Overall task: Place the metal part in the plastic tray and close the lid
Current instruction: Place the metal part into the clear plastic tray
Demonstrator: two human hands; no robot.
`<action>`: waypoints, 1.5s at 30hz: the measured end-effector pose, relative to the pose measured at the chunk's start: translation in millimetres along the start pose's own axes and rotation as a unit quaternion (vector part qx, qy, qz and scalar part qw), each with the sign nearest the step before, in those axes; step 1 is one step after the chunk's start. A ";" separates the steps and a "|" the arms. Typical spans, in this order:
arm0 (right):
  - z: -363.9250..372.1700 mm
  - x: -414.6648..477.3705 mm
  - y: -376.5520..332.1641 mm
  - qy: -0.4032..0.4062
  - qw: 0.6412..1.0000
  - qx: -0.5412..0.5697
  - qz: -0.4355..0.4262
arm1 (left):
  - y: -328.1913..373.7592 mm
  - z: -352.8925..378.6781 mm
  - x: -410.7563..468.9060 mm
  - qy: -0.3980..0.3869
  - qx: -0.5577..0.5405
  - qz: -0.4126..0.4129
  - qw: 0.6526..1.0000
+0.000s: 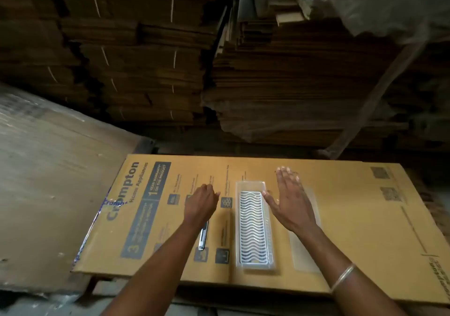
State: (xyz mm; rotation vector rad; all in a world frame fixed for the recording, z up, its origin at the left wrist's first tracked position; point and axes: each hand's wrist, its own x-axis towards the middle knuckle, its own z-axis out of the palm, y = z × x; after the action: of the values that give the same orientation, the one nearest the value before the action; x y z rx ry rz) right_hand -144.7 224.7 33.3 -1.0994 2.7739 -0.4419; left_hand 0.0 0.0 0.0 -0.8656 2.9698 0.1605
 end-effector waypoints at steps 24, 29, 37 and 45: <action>40.4 1.8 22.7 -0.035 0.999 0.017 0.033 | -11.7 75.2 -17.0 -0.143 -0.185 -0.223 0.946; 38.6 5.2 24.5 -0.039 0.998 0.020 0.040 | -11.2 77.1 -21.3 -0.153 -0.213 -0.233 0.936; 27.9 9.5 26.1 -0.031 0.998 0.030 0.049 | -12.6 68.4 -28.1 -0.020 -0.414 -0.261 0.872; 19.0 7.0 25.5 -0.019 0.998 0.042 0.052 | 1.9 46.5 -30.4 0.051 -0.651 -0.266 0.709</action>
State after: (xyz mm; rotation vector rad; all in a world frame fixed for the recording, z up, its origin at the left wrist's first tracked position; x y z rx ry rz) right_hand -162.1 233.3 7.2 -0.9300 2.7367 -0.5147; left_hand 25.2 23.0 -43.9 -1.7037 2.0742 2.3197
